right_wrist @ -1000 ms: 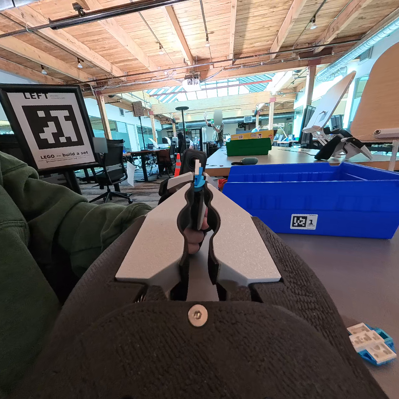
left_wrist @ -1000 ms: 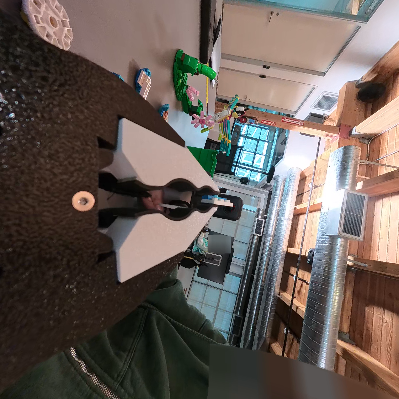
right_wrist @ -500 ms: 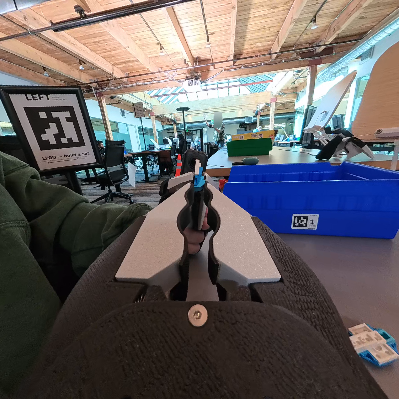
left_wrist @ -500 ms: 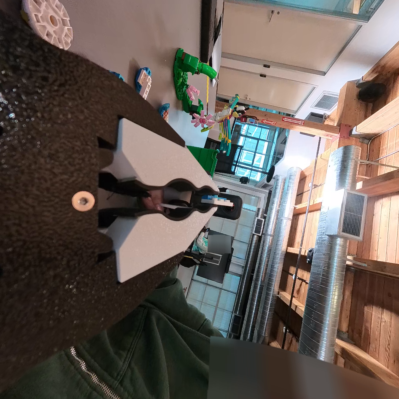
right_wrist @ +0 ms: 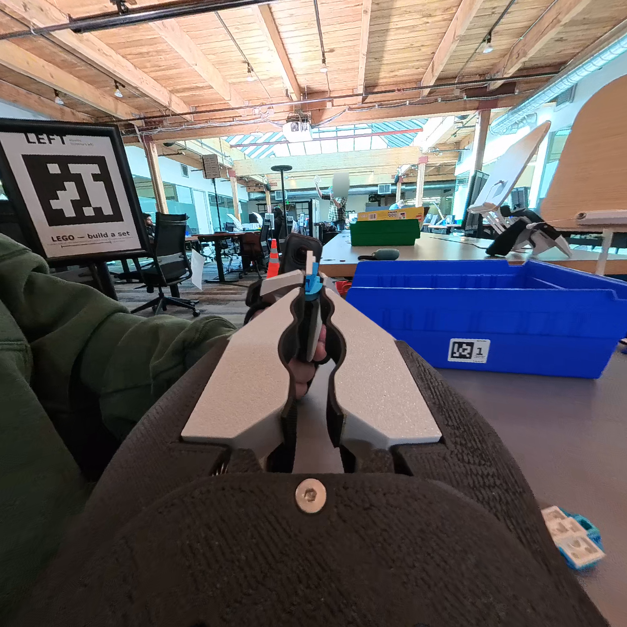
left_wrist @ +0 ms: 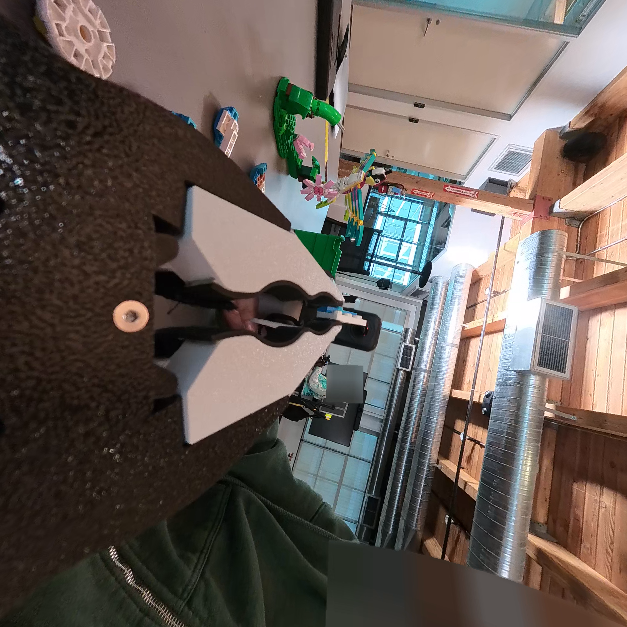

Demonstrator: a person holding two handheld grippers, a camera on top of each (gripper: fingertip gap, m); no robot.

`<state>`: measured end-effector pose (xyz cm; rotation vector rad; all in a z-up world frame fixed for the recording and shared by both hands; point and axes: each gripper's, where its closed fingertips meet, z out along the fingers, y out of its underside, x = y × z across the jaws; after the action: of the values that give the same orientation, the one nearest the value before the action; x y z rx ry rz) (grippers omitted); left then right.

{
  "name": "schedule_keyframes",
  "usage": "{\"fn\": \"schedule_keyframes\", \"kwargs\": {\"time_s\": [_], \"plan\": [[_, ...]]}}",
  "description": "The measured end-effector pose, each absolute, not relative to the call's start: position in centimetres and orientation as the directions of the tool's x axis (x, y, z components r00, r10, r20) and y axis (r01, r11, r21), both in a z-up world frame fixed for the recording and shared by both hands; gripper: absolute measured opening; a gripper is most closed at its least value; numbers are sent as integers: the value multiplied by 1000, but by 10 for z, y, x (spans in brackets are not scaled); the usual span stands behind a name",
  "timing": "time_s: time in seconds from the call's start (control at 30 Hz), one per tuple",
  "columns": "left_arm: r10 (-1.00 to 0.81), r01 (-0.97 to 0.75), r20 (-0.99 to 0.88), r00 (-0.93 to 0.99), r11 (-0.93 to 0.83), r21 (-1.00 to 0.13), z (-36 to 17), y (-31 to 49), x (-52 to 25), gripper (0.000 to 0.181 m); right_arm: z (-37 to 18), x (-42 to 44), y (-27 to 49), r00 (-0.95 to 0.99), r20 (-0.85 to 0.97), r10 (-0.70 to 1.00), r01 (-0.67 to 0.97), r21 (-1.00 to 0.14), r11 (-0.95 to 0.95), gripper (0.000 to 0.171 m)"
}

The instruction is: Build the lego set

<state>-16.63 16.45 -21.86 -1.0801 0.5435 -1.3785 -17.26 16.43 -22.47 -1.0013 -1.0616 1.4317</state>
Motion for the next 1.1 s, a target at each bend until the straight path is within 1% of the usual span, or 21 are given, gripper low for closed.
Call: {"fn": "schedule_keyframes", "kwargs": {"time_s": [0.3,0.4,0.5,0.6,0.7,0.77,0.8,0.87,0.93,1.0,1.07,1.1], "plan": [[-935,504,280,217,-138,-852,-220,169,-167,5,-224,-170,169,-41,37,998,-241,-970,26,5],[-925,540,298,233,-132,-831,-217,173,-174,9,-221,-166,172,-15,51,999,-252,-967,46,5],[-903,582,340,262,-133,-803,-216,181,-183,8,-216,-161,178,16,59,998,-274,-960,61,5],[-875,611,389,289,-144,-779,-217,189,-191,11,-213,-157,184,109,144,984,-258,-952,168,5],[-855,603,446,266,-214,-769,-221,194,-186,21,-215,-154,196,286,316,905,-155,-916,369,5],[-840,595,497,217,-290,-750,-224,197,-180,31,-220,-154,203,386,485,785,-17,-847,532,5],[-833,594,522,181,-331,-734,-224,197,-177,34,-223,-155,205,413,579,703,69,-790,609,5],[-809,594,577,115,-409,-693,-225,198,-173,43,-229,-158,208,426,743,516,232,-641,732,5],[-769,593,634,78,-476,-650,-229,203,-169,45,-235,-163,206,390,850,355,341,-491,801,5],[-730,604,681,57,-518,-606,-232,208,-171,42,-237,-165,205,367,890,270,388,-410,825,5],[-704,613,709,33,-546,-571,-233,211,-172,35,-240,-165,205,345,913,218,415,-357,837,5],[-697,612,716,19,-558,-560,-233,211,-172,28,-240,-165,205,334,923,193,428,-331,841,6]]}}
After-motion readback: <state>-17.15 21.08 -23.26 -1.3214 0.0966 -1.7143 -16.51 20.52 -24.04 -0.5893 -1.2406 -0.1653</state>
